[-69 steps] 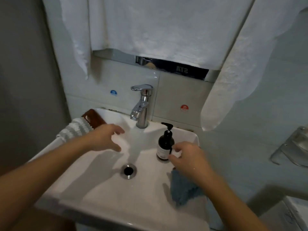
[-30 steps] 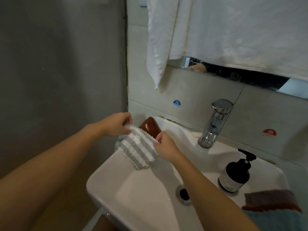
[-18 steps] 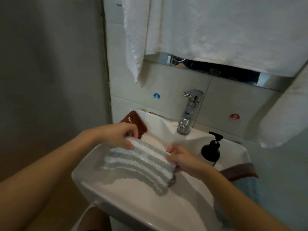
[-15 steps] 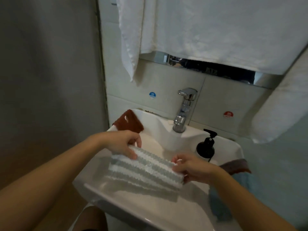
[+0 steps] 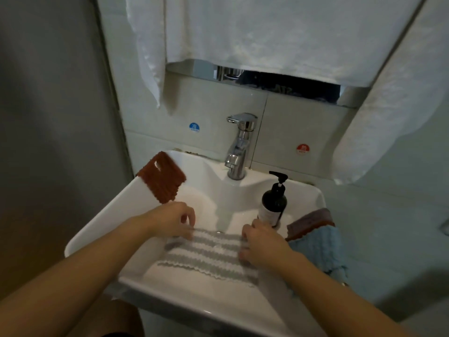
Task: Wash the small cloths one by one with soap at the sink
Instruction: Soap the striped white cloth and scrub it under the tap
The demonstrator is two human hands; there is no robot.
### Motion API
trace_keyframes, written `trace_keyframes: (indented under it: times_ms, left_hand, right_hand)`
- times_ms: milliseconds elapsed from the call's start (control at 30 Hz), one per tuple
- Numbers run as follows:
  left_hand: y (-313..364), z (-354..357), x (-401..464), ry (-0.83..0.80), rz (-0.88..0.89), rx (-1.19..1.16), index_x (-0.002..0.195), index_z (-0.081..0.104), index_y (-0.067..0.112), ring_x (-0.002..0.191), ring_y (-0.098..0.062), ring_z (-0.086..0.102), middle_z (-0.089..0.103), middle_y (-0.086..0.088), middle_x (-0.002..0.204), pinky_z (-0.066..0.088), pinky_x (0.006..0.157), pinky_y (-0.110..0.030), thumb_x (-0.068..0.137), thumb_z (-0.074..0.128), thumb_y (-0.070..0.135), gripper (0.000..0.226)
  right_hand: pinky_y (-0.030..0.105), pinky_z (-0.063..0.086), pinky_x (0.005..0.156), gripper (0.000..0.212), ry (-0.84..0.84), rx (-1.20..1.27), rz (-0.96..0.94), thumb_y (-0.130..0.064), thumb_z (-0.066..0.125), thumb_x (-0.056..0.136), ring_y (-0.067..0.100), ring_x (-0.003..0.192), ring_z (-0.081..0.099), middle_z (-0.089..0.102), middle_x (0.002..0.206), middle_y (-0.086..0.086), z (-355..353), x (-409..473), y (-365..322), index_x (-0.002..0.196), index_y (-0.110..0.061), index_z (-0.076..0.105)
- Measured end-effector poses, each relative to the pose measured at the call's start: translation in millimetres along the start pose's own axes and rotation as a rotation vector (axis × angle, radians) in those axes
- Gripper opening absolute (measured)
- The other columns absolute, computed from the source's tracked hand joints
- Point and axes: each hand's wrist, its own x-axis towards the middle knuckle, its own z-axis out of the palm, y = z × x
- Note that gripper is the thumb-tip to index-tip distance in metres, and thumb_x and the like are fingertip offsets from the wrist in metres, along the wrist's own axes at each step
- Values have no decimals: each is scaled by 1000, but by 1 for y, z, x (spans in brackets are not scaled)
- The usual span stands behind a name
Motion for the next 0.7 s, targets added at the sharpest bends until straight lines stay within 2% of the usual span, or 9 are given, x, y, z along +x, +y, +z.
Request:
trace_keyframes:
  times_ms: [100,167,300,433,700]
  left_hand:
    - [2,6,-6,-199,-20,25,109,61,33,94,-12,55,55,10,107,50,87,-28,76,79,45,39]
    - [2,9,-4,-191,-2,101,116,59,33,96,-12,52,52,9,110,48,88,-28,78,76,46,44]
    - [1,9,2,-129,38,212,130,53,31,104,-13,44,48,6,120,44,92,-30,83,69,49,53]
    - [-1,12,3,-179,17,210,128,47,34,110,-15,39,42,7,119,43,95,-33,73,80,45,65]
    - [-5,12,2,-234,-8,177,128,40,40,109,-15,41,42,8,122,43,96,-32,70,84,42,73]
  right_hand:
    - [39,43,90,60,-96,-22,-51,-48,63,85,27,119,38,41,127,6,7,-1,-8,132,-16,46]
    - [40,43,93,66,-108,-31,-42,-50,64,84,27,121,36,39,130,5,8,-1,-7,137,-18,42]
    - [41,43,95,65,-72,-26,-16,-52,61,87,26,121,37,39,131,5,4,4,-1,138,-18,41]
    - [42,44,93,69,-82,-20,-21,-54,65,83,26,120,37,39,131,4,9,4,1,137,-19,39]
    - [39,44,94,83,-71,27,-22,-60,72,75,23,121,38,38,132,1,5,3,5,140,-22,37]
